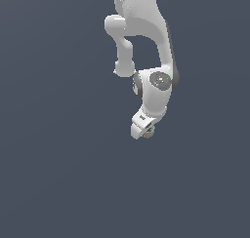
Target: Pick up the object and move it to a goal position.
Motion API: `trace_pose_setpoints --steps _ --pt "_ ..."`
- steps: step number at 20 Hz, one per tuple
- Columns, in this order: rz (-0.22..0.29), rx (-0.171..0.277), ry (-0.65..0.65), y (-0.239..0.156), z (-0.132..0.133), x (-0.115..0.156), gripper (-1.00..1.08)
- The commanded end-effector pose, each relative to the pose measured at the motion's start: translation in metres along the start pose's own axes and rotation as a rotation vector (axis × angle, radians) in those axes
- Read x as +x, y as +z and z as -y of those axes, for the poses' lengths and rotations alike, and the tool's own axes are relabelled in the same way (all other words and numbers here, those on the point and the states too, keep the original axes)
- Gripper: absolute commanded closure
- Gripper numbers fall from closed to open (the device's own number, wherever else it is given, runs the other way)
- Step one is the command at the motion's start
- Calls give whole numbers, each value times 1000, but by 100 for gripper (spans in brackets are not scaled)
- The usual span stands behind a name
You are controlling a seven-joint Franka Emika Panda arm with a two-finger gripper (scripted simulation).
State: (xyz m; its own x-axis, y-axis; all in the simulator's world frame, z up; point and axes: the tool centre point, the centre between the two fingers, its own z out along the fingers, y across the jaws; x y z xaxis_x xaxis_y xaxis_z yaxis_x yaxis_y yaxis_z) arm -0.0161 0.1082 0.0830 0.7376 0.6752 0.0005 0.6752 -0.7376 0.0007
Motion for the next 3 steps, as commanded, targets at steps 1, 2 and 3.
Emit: trace_pose_setpoints --steps 1,2,3 --pt "1 0 2 -1 1 1 108" --pt "1 0 2 0 1 1 108" --pt "1 0 2 0 0 1 108"
